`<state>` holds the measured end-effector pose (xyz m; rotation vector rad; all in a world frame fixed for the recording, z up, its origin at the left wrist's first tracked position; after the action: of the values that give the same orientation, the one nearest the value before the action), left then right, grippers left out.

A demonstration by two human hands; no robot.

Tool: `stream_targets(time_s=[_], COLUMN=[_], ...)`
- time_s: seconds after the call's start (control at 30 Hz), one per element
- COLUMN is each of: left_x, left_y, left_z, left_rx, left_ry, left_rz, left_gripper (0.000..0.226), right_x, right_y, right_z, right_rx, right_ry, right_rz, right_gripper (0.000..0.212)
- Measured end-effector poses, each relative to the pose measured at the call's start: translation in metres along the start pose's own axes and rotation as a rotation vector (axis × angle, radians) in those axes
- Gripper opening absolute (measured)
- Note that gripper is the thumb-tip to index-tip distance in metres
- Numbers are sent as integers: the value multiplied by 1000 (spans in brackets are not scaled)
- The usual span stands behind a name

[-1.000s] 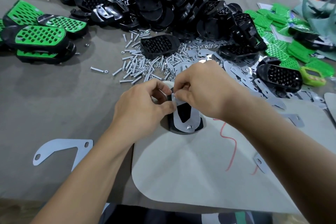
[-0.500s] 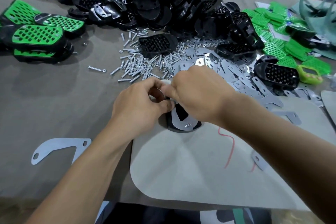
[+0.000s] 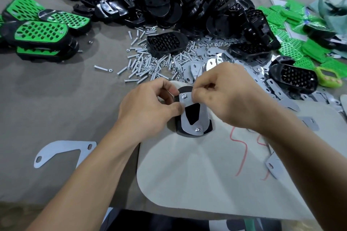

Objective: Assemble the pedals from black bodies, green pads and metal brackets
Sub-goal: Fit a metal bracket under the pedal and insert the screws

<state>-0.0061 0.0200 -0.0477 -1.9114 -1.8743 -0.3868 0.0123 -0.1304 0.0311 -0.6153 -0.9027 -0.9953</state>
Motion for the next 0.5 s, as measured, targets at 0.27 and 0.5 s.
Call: stream_targets(time_s=[0.27,0.5], left_x=[1,0], left_y=[-1,-1], left_z=[-1,0], left_rx=[5,7], left_ry=[9,1], left_rz=[-10,-12], left_gripper=[36,34], right_x=[0,-2], right_y=[-7,-10], right_z=[-3,-6], right_rx=[-20,-42], right_ry=[114,128], right_rz=[-60,-98], right_gripper=[16,19])
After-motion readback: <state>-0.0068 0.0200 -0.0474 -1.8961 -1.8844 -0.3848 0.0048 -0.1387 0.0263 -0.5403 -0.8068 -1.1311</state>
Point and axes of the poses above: each hand's wrist, its own y-axis towards the middle knuckle, its own x-axis out of the back of the hand, z = x × y, the point moved 9 cm from there along y, towards the middle knuckle, and after that the axes turned 3 degrees about z, right-handed, at the moved point
